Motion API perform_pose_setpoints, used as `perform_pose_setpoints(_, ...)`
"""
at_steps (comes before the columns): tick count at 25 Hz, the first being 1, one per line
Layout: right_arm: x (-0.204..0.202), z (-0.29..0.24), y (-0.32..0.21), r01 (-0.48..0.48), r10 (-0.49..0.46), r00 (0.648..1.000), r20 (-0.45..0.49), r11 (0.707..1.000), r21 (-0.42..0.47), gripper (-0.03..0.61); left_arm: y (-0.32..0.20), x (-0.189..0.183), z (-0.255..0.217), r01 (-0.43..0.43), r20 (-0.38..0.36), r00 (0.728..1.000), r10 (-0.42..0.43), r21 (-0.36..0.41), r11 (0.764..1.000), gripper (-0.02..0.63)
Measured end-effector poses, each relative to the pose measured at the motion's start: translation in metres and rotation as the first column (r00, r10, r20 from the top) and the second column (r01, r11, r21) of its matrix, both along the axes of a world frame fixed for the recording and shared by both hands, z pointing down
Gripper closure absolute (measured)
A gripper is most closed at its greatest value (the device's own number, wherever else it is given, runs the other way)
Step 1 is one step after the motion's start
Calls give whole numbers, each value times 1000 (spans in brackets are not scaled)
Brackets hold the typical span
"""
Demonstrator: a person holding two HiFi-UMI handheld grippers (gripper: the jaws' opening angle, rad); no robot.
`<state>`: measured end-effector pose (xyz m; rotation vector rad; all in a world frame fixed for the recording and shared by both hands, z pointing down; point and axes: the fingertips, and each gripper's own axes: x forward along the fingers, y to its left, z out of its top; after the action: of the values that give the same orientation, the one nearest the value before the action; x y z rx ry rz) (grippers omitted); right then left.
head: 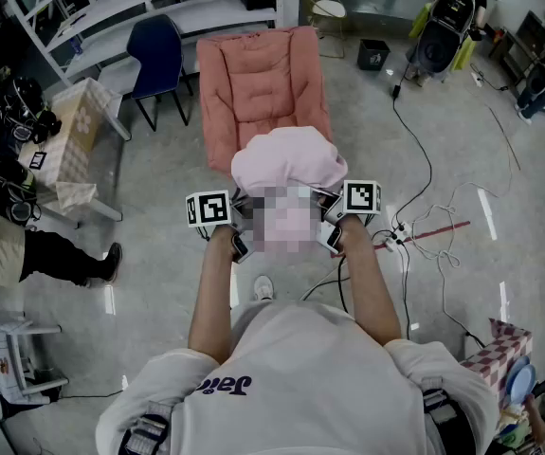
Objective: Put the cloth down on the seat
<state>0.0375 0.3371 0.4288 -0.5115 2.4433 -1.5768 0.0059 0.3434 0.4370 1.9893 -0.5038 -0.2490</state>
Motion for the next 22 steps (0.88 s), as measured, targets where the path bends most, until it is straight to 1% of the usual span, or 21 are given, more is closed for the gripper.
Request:
perform_pose_setpoints(7, -4, 3, -2, -23, 23, 1000, -3, 1000, -15, 318, -3, -5, 4, -22, -4, 1000, 22, -17, 1000, 264)
perform_pose_setpoints(11, -3, 11, -10, -45, 44, 998, -45, 999, -17, 318, -9, -8, 8, -19, 0, 1000, 19, -25, 999, 264)
perform_pose_setpoints(13, -10, 8, -14, -44, 44, 998, -36, 999, -8, 318, -14, -15, 4, -18, 1, 1000, 18, -15, 1000, 264)
perform_pose_setpoints(15, -21, -1, -20, -33, 33, 999, -2, 999, 10, 316, -20, -22, -1, -17, -1, 1000, 17, -1, 1000, 264)
perform_pose_setpoints(17, -29, -7, -26, -26, 26, 1000, 12, 999, 24, 316, -27, -29, -5, -15, -3, 1000, 16, 10, 1000, 264)
perform_pose_setpoints(22, -45, -1, -45, -33, 34, 999, -35, 999, 32, 314, -44, -50, -4, -8, -10, 1000, 8, 14, 1000, 264)
